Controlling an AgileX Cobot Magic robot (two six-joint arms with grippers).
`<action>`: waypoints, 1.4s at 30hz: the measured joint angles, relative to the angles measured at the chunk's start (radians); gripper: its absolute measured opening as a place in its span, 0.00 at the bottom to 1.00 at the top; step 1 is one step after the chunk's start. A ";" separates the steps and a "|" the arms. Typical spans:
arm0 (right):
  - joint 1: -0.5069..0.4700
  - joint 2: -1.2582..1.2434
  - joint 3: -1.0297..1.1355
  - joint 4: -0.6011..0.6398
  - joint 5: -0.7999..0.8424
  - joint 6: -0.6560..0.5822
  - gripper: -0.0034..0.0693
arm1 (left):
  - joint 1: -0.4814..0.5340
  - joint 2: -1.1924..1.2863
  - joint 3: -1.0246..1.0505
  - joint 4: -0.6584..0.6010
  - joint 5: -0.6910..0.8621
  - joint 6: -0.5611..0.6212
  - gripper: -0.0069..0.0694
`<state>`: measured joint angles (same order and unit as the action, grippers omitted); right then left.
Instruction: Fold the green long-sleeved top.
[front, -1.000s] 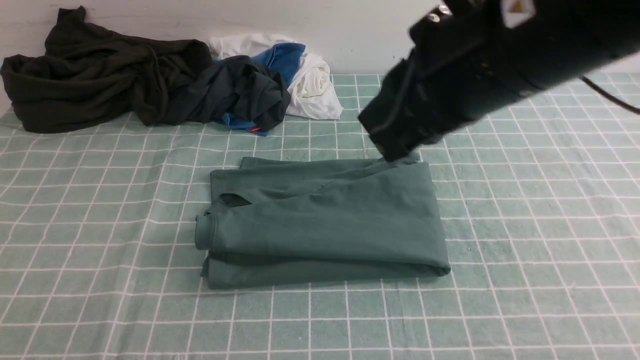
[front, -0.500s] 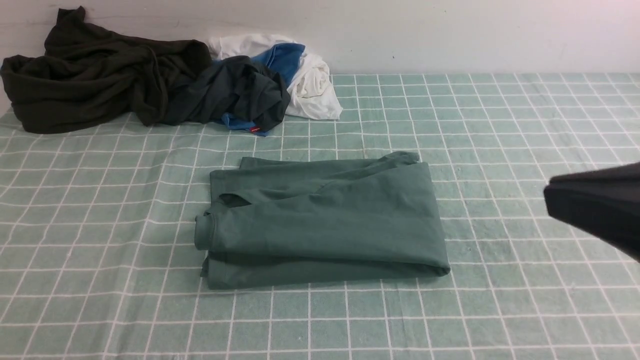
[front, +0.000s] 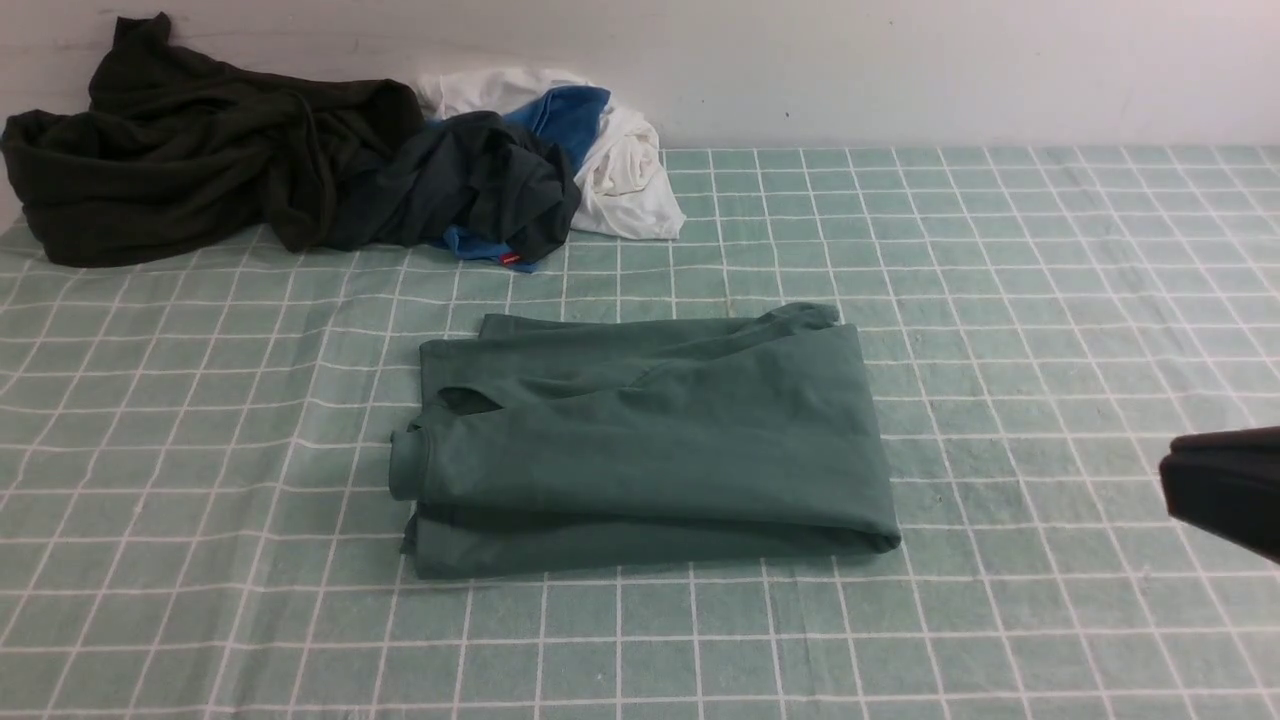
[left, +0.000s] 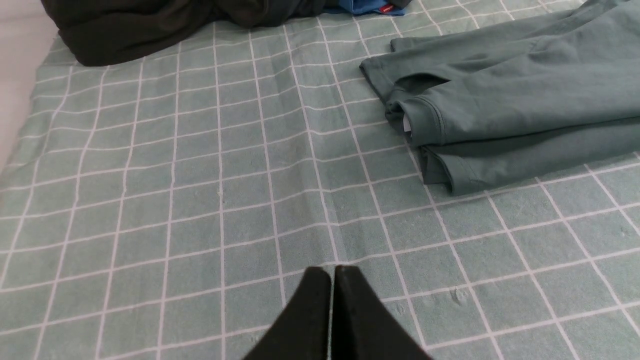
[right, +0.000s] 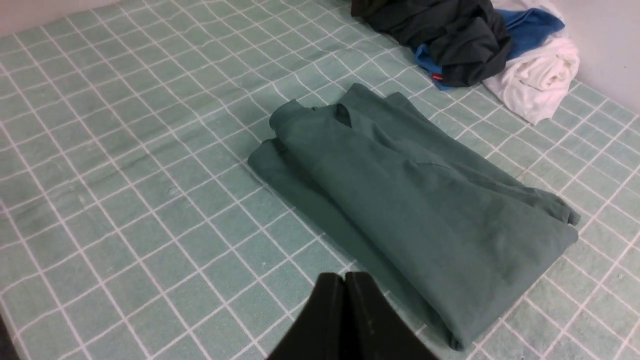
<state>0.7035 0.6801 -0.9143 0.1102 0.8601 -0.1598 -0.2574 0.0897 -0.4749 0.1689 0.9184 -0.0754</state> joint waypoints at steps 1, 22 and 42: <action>0.000 0.000 0.008 0.000 -0.041 0.000 0.03 | 0.000 0.000 0.000 0.000 0.000 0.000 0.09; -0.670 -0.593 0.853 -0.197 -0.603 0.431 0.03 | 0.000 0.000 0.001 0.001 -0.001 -0.002 0.09; -0.795 -0.691 0.940 -0.206 -0.517 0.421 0.03 | 0.000 -0.002 0.002 0.003 -0.002 -0.002 0.09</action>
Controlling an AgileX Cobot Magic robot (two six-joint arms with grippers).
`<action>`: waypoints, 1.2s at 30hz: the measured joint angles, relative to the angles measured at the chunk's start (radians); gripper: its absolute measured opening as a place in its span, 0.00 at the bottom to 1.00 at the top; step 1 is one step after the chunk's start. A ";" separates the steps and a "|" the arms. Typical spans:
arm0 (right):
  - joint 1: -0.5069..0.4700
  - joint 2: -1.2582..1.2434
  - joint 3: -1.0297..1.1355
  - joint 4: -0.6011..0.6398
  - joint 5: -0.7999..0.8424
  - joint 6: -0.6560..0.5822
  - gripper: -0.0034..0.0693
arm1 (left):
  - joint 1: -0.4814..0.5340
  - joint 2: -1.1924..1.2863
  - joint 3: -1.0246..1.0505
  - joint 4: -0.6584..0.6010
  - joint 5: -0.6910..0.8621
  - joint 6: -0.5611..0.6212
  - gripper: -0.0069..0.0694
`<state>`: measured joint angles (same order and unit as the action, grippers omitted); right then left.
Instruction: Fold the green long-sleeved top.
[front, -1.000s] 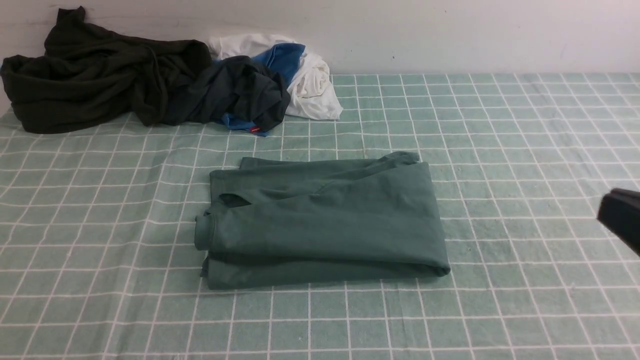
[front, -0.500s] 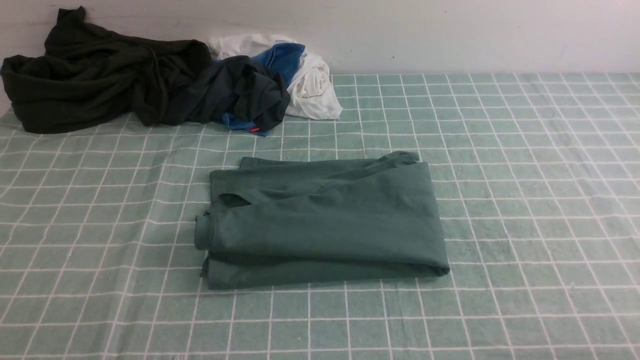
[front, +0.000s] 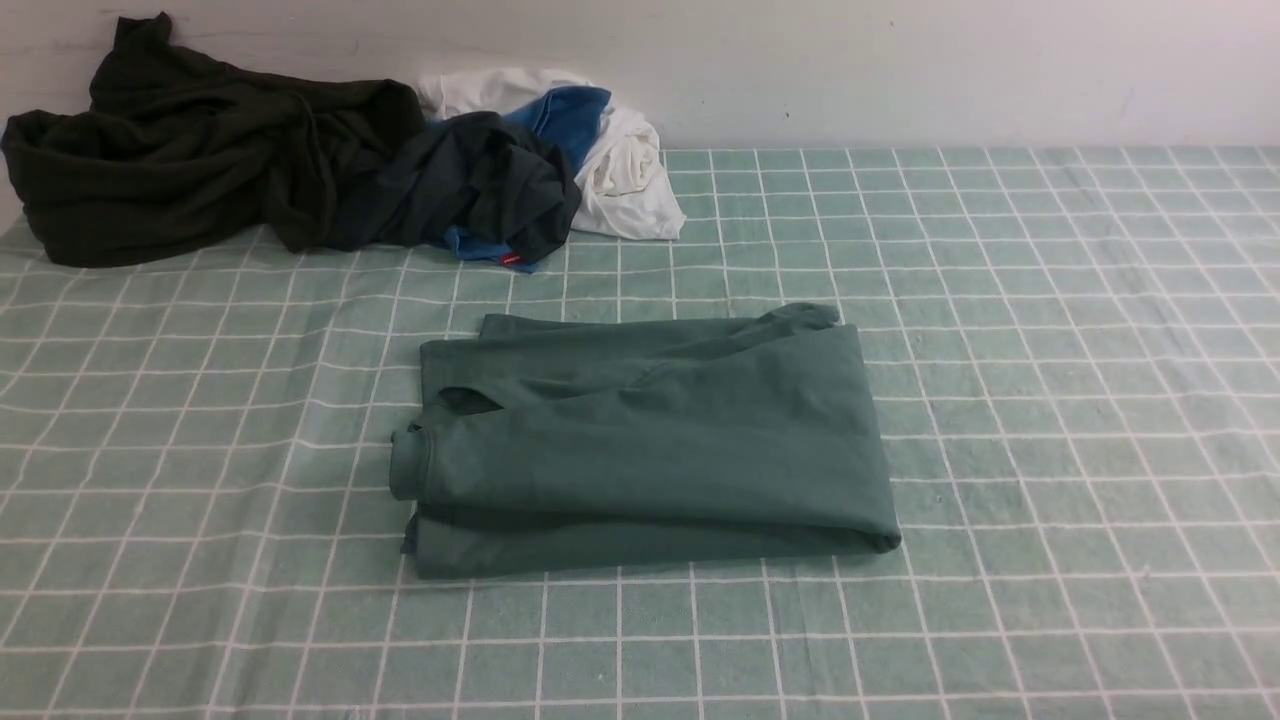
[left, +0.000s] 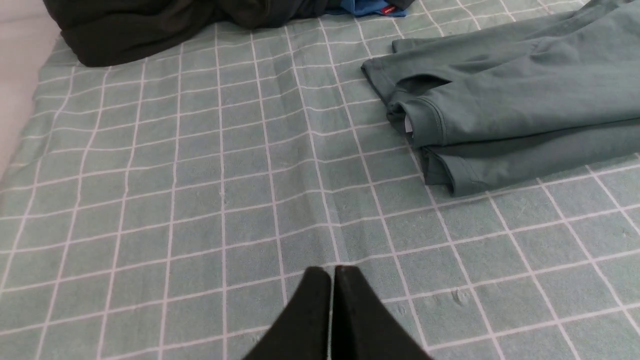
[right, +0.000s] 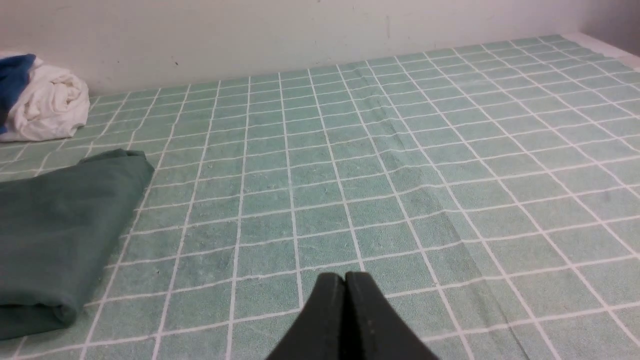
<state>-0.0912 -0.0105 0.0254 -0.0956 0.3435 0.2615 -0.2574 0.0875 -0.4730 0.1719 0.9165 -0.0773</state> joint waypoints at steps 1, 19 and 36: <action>0.000 0.000 0.000 0.000 0.000 0.000 0.03 | 0.000 0.000 0.000 0.000 0.000 0.000 0.09; 0.000 0.000 0.000 0.000 0.001 0.000 0.03 | 0.000 0.000 0.000 0.000 0.000 0.000 0.09; 0.000 0.000 0.000 0.000 0.002 0.000 0.03 | 0.025 -0.020 0.093 -0.025 -0.202 0.000 0.09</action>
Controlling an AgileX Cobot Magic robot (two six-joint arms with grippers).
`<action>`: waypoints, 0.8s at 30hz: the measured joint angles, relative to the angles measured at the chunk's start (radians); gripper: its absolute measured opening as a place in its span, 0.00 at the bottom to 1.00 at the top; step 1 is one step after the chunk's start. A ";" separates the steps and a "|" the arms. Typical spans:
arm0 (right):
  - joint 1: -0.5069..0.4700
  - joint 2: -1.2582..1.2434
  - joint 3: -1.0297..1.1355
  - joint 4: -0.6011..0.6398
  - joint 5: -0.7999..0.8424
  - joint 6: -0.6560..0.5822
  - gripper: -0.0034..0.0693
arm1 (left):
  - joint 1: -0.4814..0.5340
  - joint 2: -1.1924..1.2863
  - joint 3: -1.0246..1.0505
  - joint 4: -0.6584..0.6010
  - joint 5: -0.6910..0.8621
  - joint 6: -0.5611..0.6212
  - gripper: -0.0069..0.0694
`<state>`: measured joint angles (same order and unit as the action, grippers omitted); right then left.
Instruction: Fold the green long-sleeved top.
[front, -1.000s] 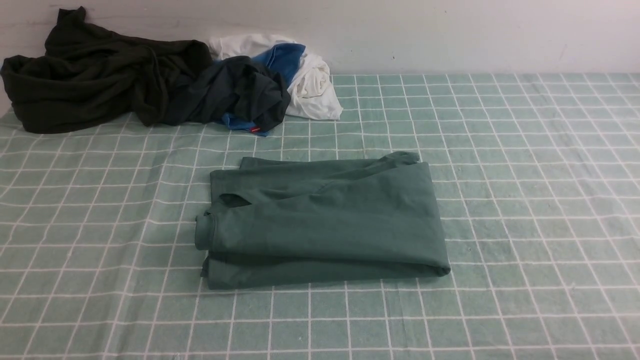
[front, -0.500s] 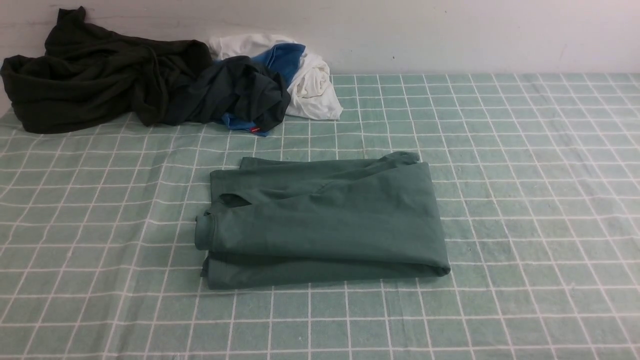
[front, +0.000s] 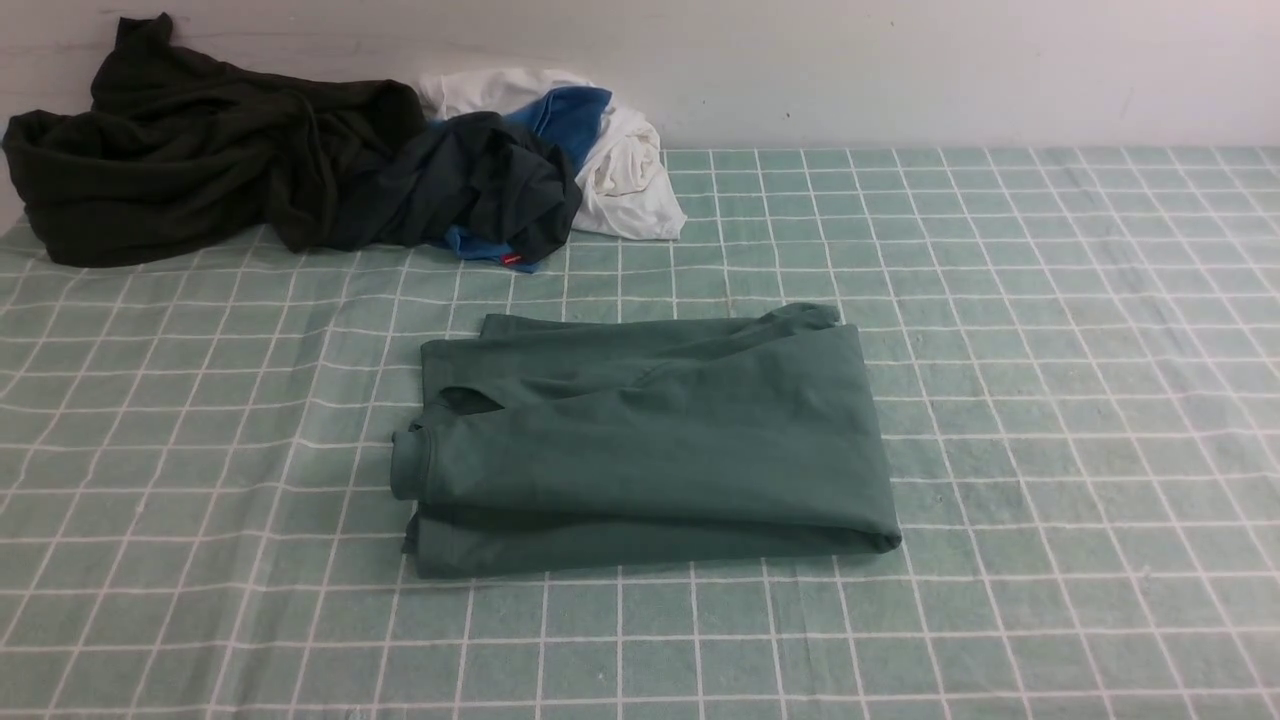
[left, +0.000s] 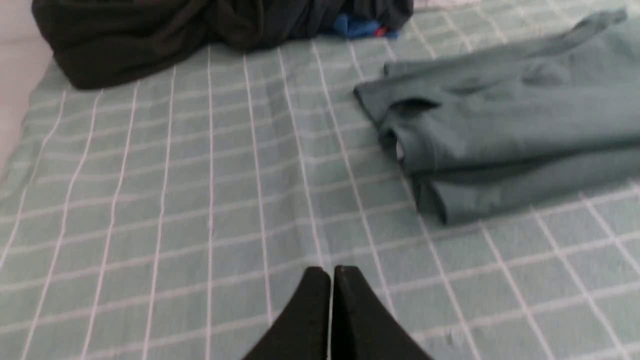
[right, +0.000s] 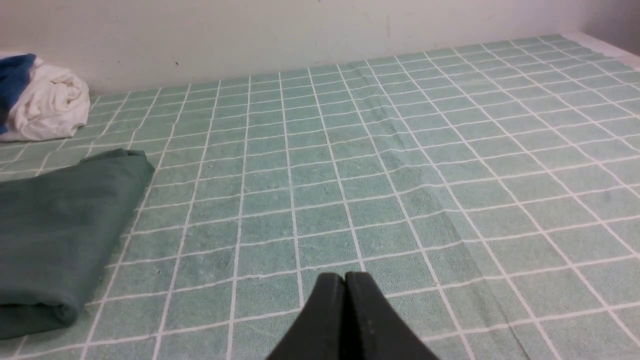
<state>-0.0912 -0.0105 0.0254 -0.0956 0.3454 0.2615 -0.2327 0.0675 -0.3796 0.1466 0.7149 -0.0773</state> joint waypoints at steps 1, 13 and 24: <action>0.000 0.000 0.000 0.000 0.001 0.000 0.03 | 0.011 -0.006 0.026 -0.008 -0.079 0.000 0.09; 0.000 0.000 -0.001 0.000 0.005 0.000 0.03 | 0.271 -0.078 0.402 -0.188 -0.477 0.077 0.09; 0.000 0.000 -0.001 0.000 0.006 -0.002 0.03 | 0.272 -0.078 0.404 -0.192 -0.376 0.077 0.09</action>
